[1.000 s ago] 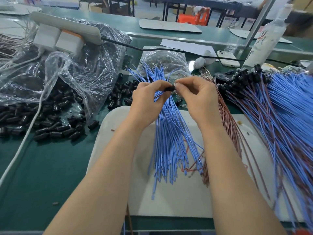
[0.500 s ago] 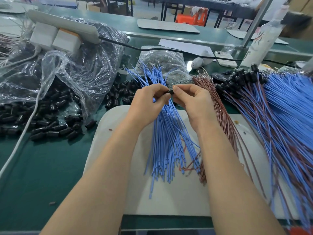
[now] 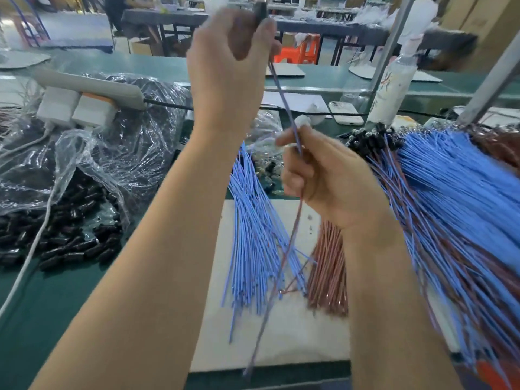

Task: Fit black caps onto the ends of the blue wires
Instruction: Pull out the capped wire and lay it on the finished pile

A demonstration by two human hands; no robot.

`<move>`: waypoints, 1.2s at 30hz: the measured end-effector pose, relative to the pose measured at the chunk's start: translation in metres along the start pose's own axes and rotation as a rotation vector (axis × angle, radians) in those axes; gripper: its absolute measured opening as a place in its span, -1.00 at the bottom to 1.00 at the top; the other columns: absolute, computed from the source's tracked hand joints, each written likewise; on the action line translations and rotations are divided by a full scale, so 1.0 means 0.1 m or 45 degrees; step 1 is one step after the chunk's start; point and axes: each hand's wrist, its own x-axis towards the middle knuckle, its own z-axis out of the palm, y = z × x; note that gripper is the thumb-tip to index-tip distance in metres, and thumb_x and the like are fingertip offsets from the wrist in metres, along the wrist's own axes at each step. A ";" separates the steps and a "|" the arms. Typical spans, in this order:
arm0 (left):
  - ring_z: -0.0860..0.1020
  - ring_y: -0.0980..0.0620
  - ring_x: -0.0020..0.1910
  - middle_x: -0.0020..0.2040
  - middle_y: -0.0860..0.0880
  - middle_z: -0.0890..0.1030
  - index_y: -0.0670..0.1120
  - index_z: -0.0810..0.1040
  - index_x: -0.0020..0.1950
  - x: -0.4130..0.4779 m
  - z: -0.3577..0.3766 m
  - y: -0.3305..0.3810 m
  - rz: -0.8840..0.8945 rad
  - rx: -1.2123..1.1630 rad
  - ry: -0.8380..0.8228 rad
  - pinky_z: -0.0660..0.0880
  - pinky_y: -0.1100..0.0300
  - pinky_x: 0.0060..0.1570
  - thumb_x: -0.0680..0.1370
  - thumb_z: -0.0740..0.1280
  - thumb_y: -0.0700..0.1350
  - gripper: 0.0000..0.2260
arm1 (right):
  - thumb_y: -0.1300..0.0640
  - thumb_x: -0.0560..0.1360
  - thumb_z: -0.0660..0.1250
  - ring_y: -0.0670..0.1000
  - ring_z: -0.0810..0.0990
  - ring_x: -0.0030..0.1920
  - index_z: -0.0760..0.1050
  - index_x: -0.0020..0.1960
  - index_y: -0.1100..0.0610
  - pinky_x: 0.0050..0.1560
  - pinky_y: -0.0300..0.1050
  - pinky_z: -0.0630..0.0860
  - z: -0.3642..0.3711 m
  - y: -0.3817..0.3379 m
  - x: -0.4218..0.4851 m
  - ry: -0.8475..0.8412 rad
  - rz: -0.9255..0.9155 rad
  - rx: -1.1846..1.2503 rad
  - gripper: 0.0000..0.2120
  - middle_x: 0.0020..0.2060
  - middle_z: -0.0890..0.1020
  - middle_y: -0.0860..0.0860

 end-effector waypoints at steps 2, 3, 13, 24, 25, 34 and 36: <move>0.58 0.20 -0.33 -0.35 0.14 0.61 -0.10 0.55 -0.12 0.12 0.18 0.16 0.003 -0.131 0.114 0.53 0.25 -0.18 0.55 0.32 -0.10 -0.90 | 0.08 0.61 0.13 -0.10 0.30 -0.56 0.57 -0.09 0.15 -0.54 -0.34 0.27 -0.14 -0.28 -0.25 0.095 -0.096 -0.260 -0.72 -0.52 0.29 -0.09; 0.53 0.23 -0.41 -0.43 0.15 0.57 -0.08 0.51 -0.18 0.13 0.32 0.21 -0.050 -0.219 0.125 0.52 0.27 -0.25 0.54 0.32 -0.11 -0.89 | 0.10 0.62 0.13 -0.11 0.26 -0.58 0.57 -0.09 0.13 -0.56 -0.35 0.22 -0.23 -0.41 -0.37 0.197 -0.123 -0.406 -0.73 -0.53 0.29 -0.10; 0.58 -0.13 -0.08 -0.18 -0.14 0.62 -0.23 0.59 -0.07 -0.83 2.08 -0.28 -0.539 0.346 -0.798 0.45 0.15 -0.14 0.51 0.35 0.03 -0.70 | 0.09 0.59 0.24 0.22 0.53 0.14 0.53 0.08 0.22 0.03 -0.01 0.41 -1.44 -0.21 -0.74 1.399 0.389 -1.738 -0.79 0.06 0.62 0.21; 0.47 0.05 -0.27 -0.33 0.11 0.47 -0.08 0.50 -0.17 -0.99 2.21 -0.53 -0.495 0.303 -0.702 0.30 0.24 -0.28 0.52 0.33 -0.04 -0.86 | 0.19 0.53 0.26 0.11 0.51 0.06 0.52 0.03 0.10 -0.03 -0.07 0.42 -1.38 -0.06 -0.51 1.608 0.003 -1.624 -0.89 0.00 0.60 0.07; 0.47 0.05 -0.24 -0.32 0.10 0.48 -0.08 0.50 -0.18 -0.96 2.19 -0.51 -0.517 0.235 -0.667 0.31 0.24 -0.25 0.51 0.33 -0.04 -0.86 | 0.19 0.53 0.26 0.09 0.52 0.04 0.52 0.02 0.10 -0.07 -0.12 0.38 -1.31 -0.08 -0.46 1.593 -0.083 -1.598 -0.89 -0.01 0.60 0.06; 0.47 0.15 -0.31 -0.31 0.08 0.52 -0.10 0.53 -0.14 -0.39 1.05 -0.64 -0.659 -0.060 -0.172 0.40 0.31 -0.25 0.50 0.33 -0.09 -0.91 | 0.15 0.51 0.34 0.07 0.63 -0.03 0.59 0.03 0.20 0.06 -0.05 0.49 -0.50 0.05 0.23 0.919 -0.116 -1.480 -0.84 -0.08 0.68 0.09; 0.47 0.12 -0.31 -0.31 0.06 0.52 -0.10 0.53 -0.12 -0.33 0.67 -0.74 -0.685 -0.070 -0.068 0.41 0.28 -0.24 0.51 0.32 -0.14 -0.95 | 0.19 0.51 0.33 0.12 0.62 0.00 0.61 0.02 0.23 0.06 -0.02 0.49 -0.26 0.24 0.42 0.744 -0.091 -1.530 -0.85 -0.07 0.68 0.14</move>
